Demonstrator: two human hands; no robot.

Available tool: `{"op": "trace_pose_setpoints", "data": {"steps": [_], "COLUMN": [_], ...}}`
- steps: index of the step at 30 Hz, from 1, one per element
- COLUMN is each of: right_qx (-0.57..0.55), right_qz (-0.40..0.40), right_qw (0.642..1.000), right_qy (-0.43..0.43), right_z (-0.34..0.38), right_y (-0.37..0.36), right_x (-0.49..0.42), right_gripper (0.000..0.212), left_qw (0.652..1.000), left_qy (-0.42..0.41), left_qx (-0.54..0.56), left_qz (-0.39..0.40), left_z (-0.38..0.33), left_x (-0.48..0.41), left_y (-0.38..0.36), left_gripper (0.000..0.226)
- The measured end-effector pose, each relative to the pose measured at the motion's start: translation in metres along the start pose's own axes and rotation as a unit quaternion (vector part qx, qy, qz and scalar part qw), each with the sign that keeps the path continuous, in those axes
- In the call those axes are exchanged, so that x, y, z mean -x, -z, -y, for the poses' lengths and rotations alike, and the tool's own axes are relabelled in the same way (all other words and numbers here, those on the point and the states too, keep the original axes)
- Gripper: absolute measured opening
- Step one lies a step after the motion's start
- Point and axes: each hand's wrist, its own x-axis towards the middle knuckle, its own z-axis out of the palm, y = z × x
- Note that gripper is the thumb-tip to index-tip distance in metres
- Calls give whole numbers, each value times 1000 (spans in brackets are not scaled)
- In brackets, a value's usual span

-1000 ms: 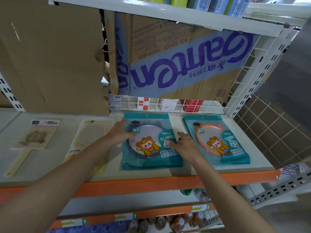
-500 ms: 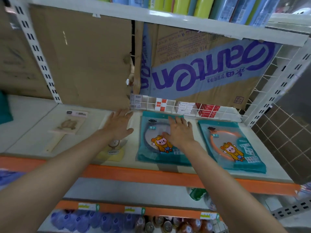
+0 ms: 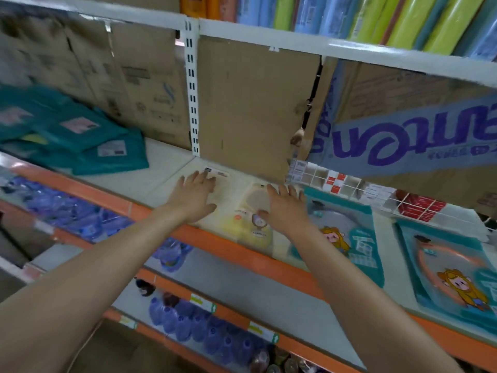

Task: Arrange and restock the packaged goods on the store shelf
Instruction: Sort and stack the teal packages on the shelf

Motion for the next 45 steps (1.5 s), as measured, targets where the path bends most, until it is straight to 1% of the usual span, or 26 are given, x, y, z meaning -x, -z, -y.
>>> {"op": "trace_pose_setpoints", "data": {"steps": [3,8,12,15,18,26,29,31,34,37,39,41,45], "right_qx": [11,31,35,37,24,0,29,44,31,4,-20,-54,-110], "right_qz": [-13,-62,-62,-59,-62,-45,-45,-46,-45,-16,4,39,101], "right_qw": [1000,996,996,995,994,993,992,991,991,992,992,992,985], "right_qy": [26,48,55,70,85,108,117,122,121,122,123,112,82], "right_z": [44,128,206,261,308,408,440,457,478,497,506,510,512], "right_y": [5,8,14,14,10,2,0,3,10,13,11,9,5], "right_x": [-18,-57,-91,-114,-139,-225,-265,-296,-344,-385,-407,-425,-447], "right_gripper": [72,70,72,71,70,71,72,69,62,62,62,68,85], "left_qw": [1000,999,997,996,997,995,994,993,992,992,993,993,984], "left_qy": [20,37,37,45,55,87,95,98,96,85,75,52,2], "left_qx": [9,0,-31,-54,-53,-31,-45,-59,-75,-86,-91,-87,-61], "left_qz": [-20,-34,-58,-49,-33,-22,-30,-42,-44,-22,7,58,165], "left_z": [43,128,217,277,329,451,499,531,570,603,621,635,663], "left_x": [4,3,-2,-5,-10,-39,-65,-89,-125,-158,-179,-200,-238], "left_y": [12,26,38,45,49,50,54,64,78,86,90,90,82], "left_gripper": [69,71,70,71,73,70,69,70,69,70,71,74,84]}}
